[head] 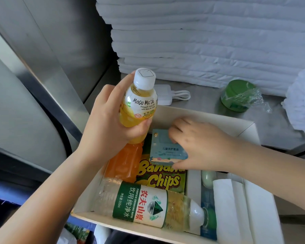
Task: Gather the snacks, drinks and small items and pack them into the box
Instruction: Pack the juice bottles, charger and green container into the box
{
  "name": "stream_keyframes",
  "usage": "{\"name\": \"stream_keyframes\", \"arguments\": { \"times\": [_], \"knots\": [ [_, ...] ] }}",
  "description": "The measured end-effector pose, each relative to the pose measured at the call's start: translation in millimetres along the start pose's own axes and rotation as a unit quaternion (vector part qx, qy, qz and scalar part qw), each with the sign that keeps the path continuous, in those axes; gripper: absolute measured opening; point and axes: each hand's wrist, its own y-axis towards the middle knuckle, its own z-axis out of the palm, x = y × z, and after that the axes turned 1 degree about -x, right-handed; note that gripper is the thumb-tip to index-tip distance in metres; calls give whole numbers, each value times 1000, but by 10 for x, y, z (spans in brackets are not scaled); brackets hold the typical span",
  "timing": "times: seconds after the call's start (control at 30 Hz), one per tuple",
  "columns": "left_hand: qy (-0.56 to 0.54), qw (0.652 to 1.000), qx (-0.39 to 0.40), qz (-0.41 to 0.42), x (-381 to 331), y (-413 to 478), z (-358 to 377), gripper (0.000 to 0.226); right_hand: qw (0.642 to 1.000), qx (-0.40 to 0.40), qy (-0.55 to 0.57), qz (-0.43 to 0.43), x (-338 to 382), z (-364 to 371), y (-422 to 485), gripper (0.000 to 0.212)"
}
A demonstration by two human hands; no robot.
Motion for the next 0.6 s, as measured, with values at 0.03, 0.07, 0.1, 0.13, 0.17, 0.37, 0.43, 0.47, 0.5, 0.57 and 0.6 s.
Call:
{"name": "stream_keyframes", "arguments": {
  "times": [0.03, 0.07, 0.1, 0.13, 0.17, 0.37, 0.43, 0.47, 0.5, 0.57, 0.6],
  "knots": [
    [0, 1000, 0, -4, 2, -3, -2, 79, 1000, 5, -16, -7, 14, 41, 53, 61],
    [-1, 1000, 1, -9, 2, -7, -3, 80, 1000, 9, -26, -9, 24, 85, 100, 62],
    [-2, 1000, 1, -14, 1, -8, -2, 80, 999, 13, -29, -6, 31, 127, 143, 64],
    [-2, 1000, 2, -19, -1, -10, -1, 80, 999, 18, -27, -1, 32, 159, 180, 66],
    [-2, 1000, 3, -21, -2, -10, 0, 80, 999, 25, -22, 1, 28, 176, 205, 68],
    [-4, 1000, 0, -24, 11, -19, -14, 77, 996, 77, 24, -36, -88, 143, 83, 61],
    [-7, 1000, 0, -24, 9, -20, -11, 77, 995, 95, 26, -21, -127, 123, 48, 55],
    [-7, 1000, 1, -23, 7, -19, -5, 77, 994, 101, 41, -10, -131, 113, 49, 54],
    [-6, 1000, 3, -21, 7, -17, -3, 78, 993, 103, 60, -2, -127, 108, 58, 54],
    [-2, 1000, 5, -19, 14, -16, -2, 79, 991, 111, 75, 2, -120, 112, 107, 54],
    [-2, 1000, 5, -20, 17, -16, -3, 79, 991, 117, 73, -3, -125, 113, 138, 55]
  ]
}}
